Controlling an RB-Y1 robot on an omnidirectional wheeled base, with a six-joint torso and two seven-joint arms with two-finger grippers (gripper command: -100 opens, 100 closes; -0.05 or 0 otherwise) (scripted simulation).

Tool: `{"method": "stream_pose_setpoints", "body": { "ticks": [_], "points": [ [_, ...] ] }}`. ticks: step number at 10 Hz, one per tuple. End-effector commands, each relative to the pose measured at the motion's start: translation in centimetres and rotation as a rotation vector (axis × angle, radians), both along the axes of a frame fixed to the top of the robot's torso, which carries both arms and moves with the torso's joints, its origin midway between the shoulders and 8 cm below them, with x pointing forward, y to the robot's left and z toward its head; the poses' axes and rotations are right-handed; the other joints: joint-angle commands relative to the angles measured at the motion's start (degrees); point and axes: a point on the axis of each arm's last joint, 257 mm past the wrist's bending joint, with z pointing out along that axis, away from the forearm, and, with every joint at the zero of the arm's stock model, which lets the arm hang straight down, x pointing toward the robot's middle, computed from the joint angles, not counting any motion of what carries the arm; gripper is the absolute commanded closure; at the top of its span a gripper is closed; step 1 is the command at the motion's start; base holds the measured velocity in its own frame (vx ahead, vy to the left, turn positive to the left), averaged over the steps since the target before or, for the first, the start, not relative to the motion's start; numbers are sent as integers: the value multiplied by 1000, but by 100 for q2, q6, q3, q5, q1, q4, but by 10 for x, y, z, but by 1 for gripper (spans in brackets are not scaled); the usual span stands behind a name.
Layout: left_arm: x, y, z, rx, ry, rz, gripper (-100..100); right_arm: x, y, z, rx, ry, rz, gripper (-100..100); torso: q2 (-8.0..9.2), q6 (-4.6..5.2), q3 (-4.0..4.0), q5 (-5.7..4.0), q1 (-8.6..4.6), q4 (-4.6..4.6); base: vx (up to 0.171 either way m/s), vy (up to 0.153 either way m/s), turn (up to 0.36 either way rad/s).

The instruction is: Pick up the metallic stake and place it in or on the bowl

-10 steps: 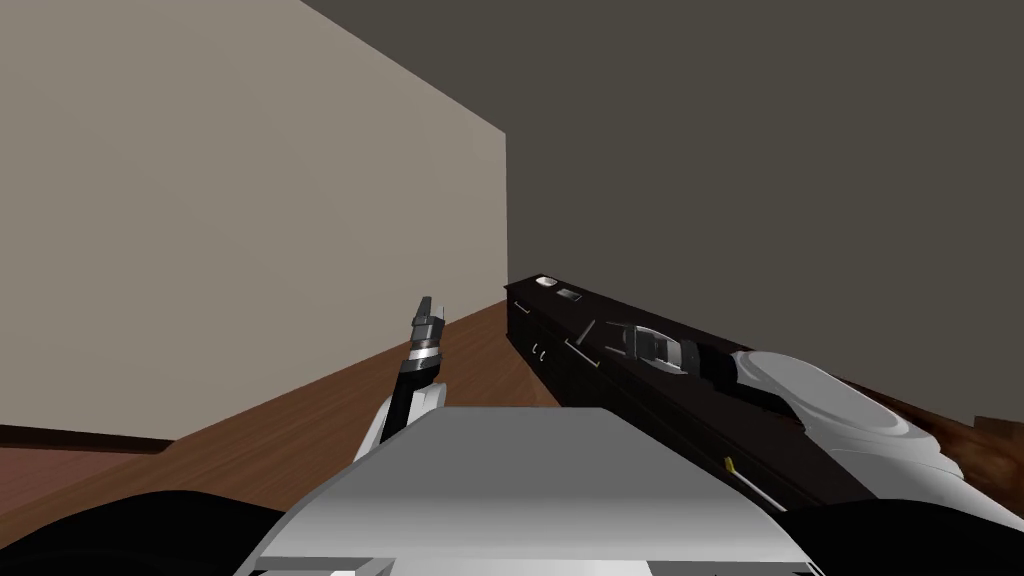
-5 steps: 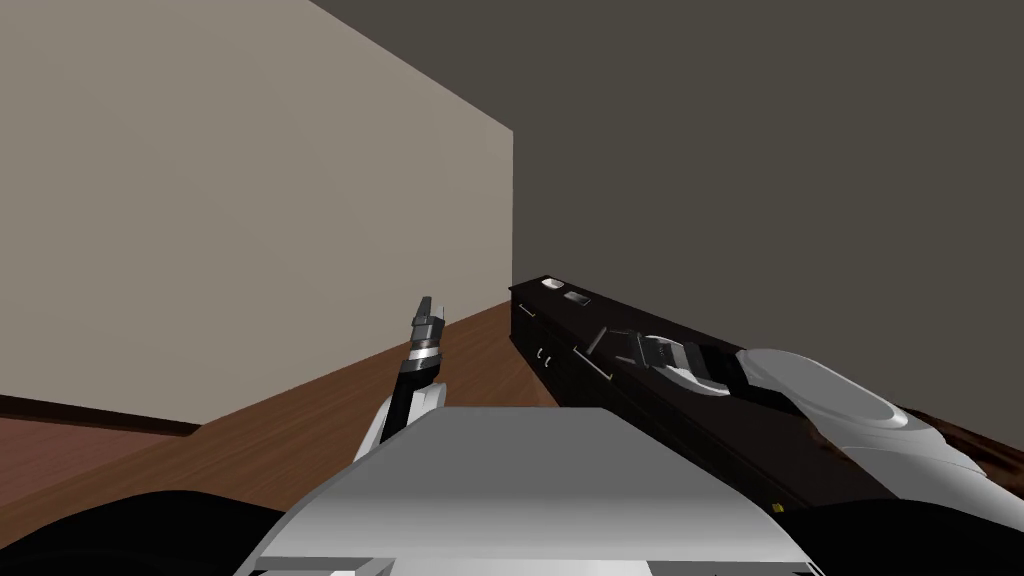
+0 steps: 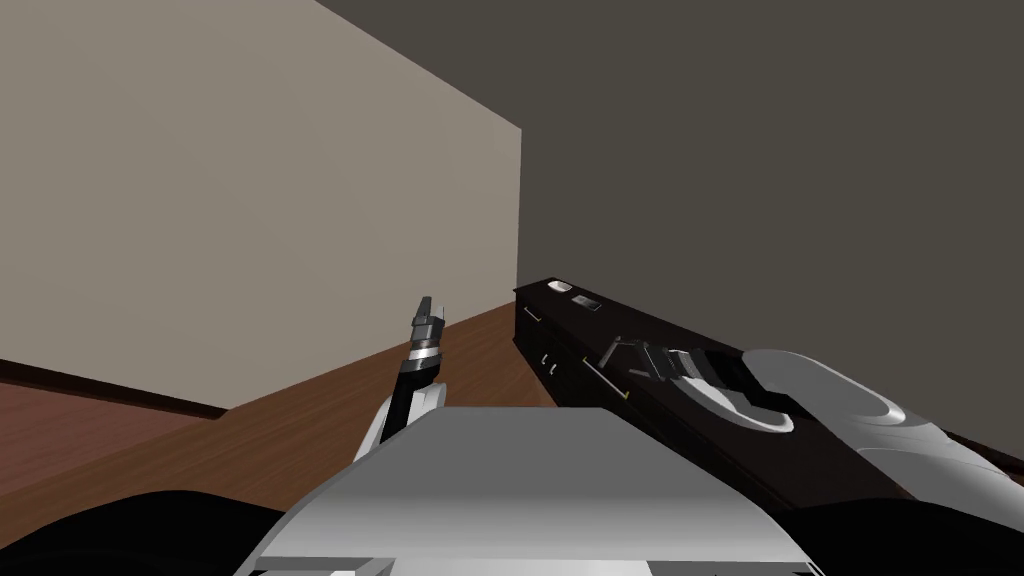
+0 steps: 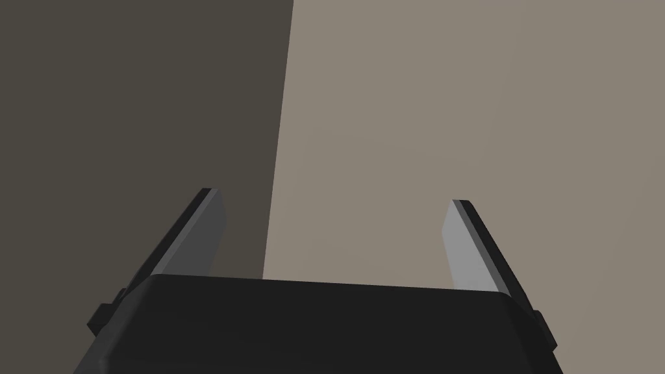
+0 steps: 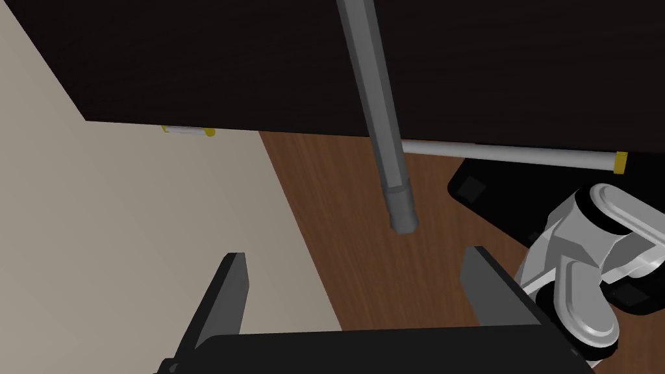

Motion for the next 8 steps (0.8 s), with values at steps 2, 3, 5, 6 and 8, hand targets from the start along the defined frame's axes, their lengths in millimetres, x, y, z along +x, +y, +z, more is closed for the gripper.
{"method": "stream_pose_setpoints", "body": {
  "ticks": [2, 3, 5, 6, 8],
  "points": [
    [0, 0, 0, 0, 0, 0, 0, -17, -16, -17, -72, 80, 26, -100, 3, 2, 1, 0, -3, 0, 82, 1, 89],
    [0, 0, 0, 0, 0, 0, 0, -17, -17, -18, -79, 83, 26, -100, -3, 0, -1, 0, -2, 0, 74, -6, 61],
    [0, 0, 0, 0, 0, 0, 0, -43, -37, -36, -149, 184, 55, -100, 0, 0, 0, -2, -7, 0, 96, -11, 142],
    [0, 0, 0, 0, 0, 0, 0, -44, -39, -38, -162, 190, 54, -100, -10, -1, -6, -1, -8, -2, 95, -5, 74],
    [0, 0, 0, 0, 0, 0, 0, -58, -50, -45, -198, 241, 67, -100, -4, 2, -3, 0, 0, -1, 80, 3, 70]
  ]
}}
